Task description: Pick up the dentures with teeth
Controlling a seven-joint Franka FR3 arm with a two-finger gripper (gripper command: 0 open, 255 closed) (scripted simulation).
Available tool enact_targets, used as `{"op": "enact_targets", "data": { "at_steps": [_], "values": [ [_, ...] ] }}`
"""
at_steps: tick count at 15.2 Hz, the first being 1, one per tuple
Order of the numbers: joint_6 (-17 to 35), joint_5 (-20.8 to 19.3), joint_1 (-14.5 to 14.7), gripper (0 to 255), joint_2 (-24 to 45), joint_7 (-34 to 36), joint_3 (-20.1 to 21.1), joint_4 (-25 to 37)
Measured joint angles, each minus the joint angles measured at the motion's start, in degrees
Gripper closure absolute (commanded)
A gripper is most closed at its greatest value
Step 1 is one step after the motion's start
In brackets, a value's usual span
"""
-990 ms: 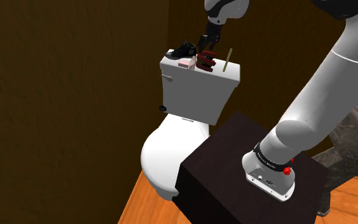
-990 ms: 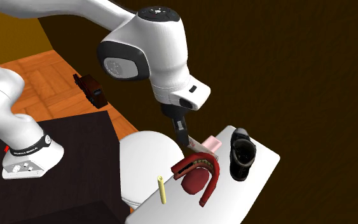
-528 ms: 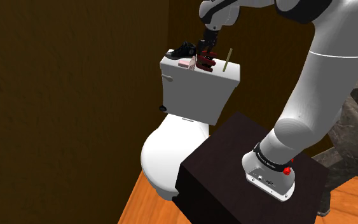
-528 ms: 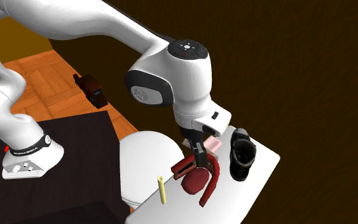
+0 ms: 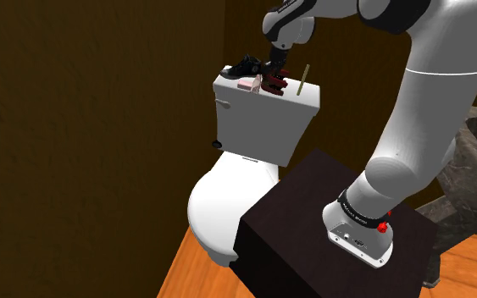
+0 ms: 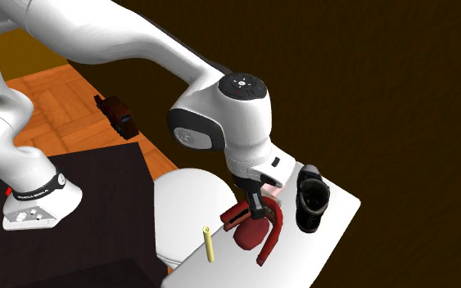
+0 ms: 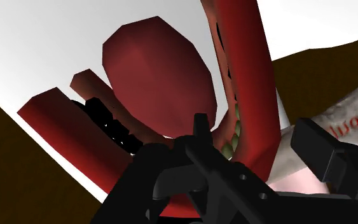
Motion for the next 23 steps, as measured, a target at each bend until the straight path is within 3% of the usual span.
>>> {"op": "enact_targets", "data": {
  "at_steps": [10,23],
  "values": [
    [-0.2,-0.1,0.1,255,-0.2,0.1,0.0,0.0],
    [-8.2,-2.6,0.7,255,-4.7,2.1,-1.0,3.7]
  ]
}}
